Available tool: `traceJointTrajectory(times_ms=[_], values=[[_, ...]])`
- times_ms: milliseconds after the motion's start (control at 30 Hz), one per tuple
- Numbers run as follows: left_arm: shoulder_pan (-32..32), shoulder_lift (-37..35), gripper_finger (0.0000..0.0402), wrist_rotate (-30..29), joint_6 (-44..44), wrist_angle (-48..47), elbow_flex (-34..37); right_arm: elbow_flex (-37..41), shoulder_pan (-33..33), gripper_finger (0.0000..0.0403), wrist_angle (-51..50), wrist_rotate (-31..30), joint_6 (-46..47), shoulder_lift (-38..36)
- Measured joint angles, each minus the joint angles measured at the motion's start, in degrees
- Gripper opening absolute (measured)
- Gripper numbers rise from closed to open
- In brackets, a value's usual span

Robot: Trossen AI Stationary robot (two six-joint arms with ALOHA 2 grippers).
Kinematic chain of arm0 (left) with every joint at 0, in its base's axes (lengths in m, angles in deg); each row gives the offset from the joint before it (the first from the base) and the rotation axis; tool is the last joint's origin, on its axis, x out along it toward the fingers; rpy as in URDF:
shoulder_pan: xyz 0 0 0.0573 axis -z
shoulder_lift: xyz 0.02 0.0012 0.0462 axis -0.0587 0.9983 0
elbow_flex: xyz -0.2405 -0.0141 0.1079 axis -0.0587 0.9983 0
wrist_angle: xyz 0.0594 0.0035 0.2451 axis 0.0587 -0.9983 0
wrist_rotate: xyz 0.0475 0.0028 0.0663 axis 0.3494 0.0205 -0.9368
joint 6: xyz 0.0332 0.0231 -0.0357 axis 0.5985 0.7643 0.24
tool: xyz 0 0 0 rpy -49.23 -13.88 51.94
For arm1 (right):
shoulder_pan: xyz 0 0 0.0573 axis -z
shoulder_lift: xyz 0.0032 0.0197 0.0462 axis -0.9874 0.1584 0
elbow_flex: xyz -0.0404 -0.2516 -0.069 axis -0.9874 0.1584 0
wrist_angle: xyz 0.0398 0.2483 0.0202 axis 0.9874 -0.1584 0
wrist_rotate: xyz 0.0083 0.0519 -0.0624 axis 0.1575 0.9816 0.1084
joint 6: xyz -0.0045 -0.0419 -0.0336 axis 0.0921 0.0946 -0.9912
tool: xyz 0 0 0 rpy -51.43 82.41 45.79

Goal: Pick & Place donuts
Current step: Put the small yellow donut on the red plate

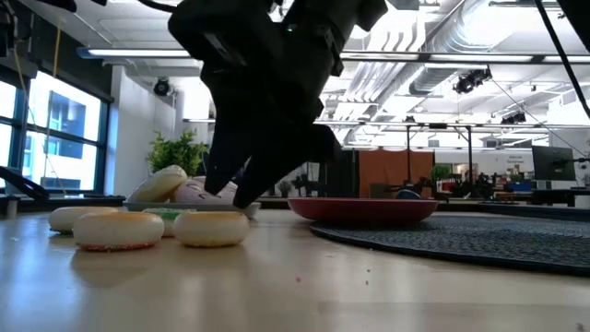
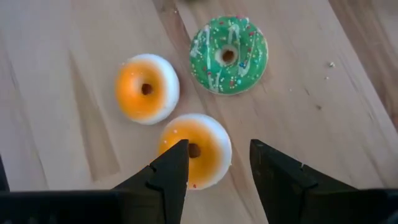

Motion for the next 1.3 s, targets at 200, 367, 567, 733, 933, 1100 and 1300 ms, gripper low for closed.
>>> traceJointTrajectory(times_ms=[200,367,567,733,933,1100,1300], values=[[0.0,0.0,0.0218,-0.2,-1.1,0.0,0.0,0.2,-0.6,0.0160,-1.7,-0.7,-1.1,0.0],[0.0,0.0,0.0218,-0.2,-1.1,-0.1,0.0,0.2,-1.1,0.0160,0.5,-0.4,-2.4,0.3],[0.0,0.0,0.0218,-0.2,-1.1,-0.1,0.0,0.2,-2.3,0.0160,2.1,-2.8,-5.4,1.4],[0.0,0.0,0.0218,-0.2,-1.3,-0.1,0.0,0.2,-2.9,0.0160,2.4,-4.4,-5.8,2.7],[0.0,0.0,0.0218,0.4,-1.3,-0.2,0.0,0.2,-2.1,0.0128,1.9,-4.3,-5.9,2.2],[0.0,0.0,0.0218,-0.2,-1.3,-0.8,0.0,0.2,-1.1,0.0055,1.3,-1.8,-5.4,2.1],[0.0,0.0,0.0218,-0.2,-2.1,-1.4,0.0,-1.0,-0.6,0.0013,-1.1,-2.5,-2.7,1.7]])
